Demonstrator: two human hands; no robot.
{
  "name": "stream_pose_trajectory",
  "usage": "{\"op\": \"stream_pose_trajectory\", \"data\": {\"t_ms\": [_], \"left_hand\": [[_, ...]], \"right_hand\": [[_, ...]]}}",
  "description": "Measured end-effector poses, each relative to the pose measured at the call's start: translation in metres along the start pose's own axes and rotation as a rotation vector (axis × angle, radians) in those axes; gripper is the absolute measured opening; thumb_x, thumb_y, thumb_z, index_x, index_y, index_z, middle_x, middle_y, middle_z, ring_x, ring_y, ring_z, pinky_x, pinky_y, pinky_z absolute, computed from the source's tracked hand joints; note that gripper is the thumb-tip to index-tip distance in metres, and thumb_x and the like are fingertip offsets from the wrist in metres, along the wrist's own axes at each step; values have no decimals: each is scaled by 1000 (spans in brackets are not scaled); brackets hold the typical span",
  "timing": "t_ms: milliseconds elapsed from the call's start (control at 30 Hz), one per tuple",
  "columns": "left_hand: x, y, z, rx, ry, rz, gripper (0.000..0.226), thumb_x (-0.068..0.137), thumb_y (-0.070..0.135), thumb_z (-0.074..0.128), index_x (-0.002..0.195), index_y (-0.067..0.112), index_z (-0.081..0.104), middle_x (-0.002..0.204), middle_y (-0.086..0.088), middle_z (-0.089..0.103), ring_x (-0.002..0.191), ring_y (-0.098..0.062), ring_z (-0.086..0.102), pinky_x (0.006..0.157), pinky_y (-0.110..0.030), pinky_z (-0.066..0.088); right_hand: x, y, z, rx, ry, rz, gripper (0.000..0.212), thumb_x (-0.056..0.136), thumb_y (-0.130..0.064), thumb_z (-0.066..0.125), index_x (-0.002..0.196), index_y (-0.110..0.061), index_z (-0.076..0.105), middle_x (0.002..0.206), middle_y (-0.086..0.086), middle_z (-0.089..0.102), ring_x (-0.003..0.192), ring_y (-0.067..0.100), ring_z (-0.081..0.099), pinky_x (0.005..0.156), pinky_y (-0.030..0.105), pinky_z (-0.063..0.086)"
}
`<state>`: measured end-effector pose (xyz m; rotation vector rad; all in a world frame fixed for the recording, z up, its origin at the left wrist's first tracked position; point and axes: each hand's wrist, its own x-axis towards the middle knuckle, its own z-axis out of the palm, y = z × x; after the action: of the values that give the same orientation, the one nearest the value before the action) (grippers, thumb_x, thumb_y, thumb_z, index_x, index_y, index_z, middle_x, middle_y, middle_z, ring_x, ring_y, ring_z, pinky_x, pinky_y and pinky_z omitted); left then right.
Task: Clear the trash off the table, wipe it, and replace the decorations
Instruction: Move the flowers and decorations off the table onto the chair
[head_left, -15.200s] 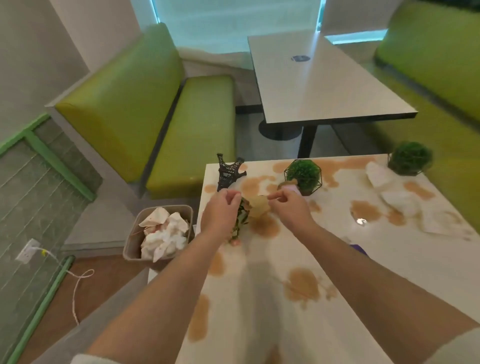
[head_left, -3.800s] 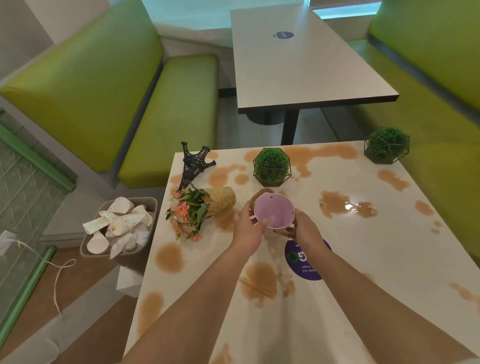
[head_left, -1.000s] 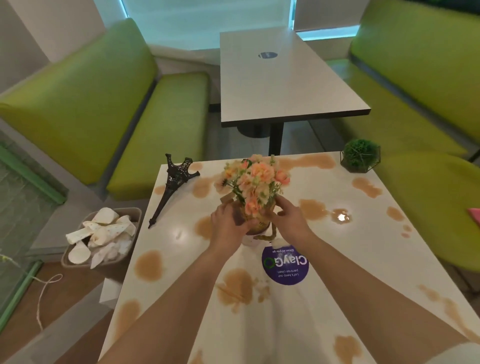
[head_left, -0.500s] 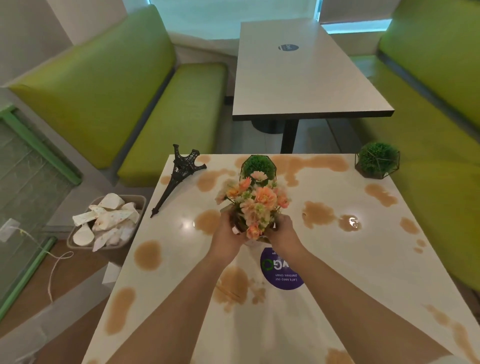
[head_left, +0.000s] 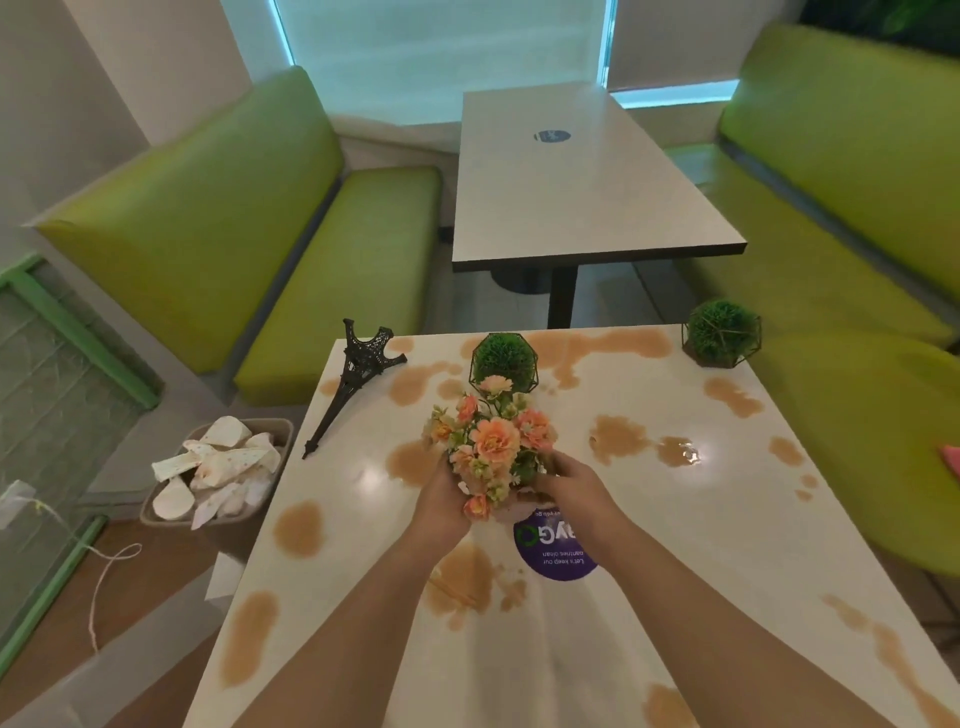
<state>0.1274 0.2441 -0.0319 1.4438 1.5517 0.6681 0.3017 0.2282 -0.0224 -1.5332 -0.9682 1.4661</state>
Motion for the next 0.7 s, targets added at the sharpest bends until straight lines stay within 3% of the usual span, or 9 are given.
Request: {"op": "stream_pose_trajectory", "data": {"t_ms": [100,200,300,400,467,600,700], "left_hand": [[-21,23,-1,-136,-32,70,61,76,-13,72,131,1,48,119,-12,61,94,-8,66,67,-15,52],[-44,47,5,-260,-66,34,62,73,20,84,123,6,49,107,-3,62,83,0,60,66,-9,47],[-60,74,9,-339,-111,98,60,70,22,87,121,7,58,108,-2,69,88,-3,67,67,-11,51],[-75,101,20,-344,-199,133,74,54,43,92,119,21,65,108,1,73,102,-17,69,83,-34,58],[-78,111,27,-381,-213,121,69,57,39,92,118,21,65,108,1,73,103,-18,68,90,-41,56],[-112,140,62,-391,-316,113,74,61,45,87,124,22,57,114,3,70,105,-19,66,91,-39,55],[-131,158,97,-412,-365,67,60,75,44,80,126,29,50,119,4,65,107,-20,63,92,-43,55]], "right_hand": [[-25,-16,-10,71,3,-54,34,88,-13,67,118,-29,64,114,0,69,103,19,65,81,30,54],[-54,-29,-19,141,37,-80,30,91,-21,62,119,-30,59,122,2,62,107,14,60,82,30,51],[-89,-35,-31,165,-6,-134,39,83,-26,56,122,-30,58,117,-6,64,111,9,58,88,31,49],[-121,-33,-48,147,-6,-174,73,68,-15,58,137,-36,47,124,-4,64,113,14,60,85,27,52],[-132,-33,-54,64,30,-183,88,71,-9,68,149,-32,34,132,-2,58,115,13,58,81,23,52],[-179,-29,-84,22,260,-262,78,76,-15,82,142,-30,45,122,-8,62,114,9,58,79,18,50],[-206,-22,-114,70,345,-284,69,75,-18,84,130,-38,47,116,-10,64,106,6,60,74,16,50]]}}
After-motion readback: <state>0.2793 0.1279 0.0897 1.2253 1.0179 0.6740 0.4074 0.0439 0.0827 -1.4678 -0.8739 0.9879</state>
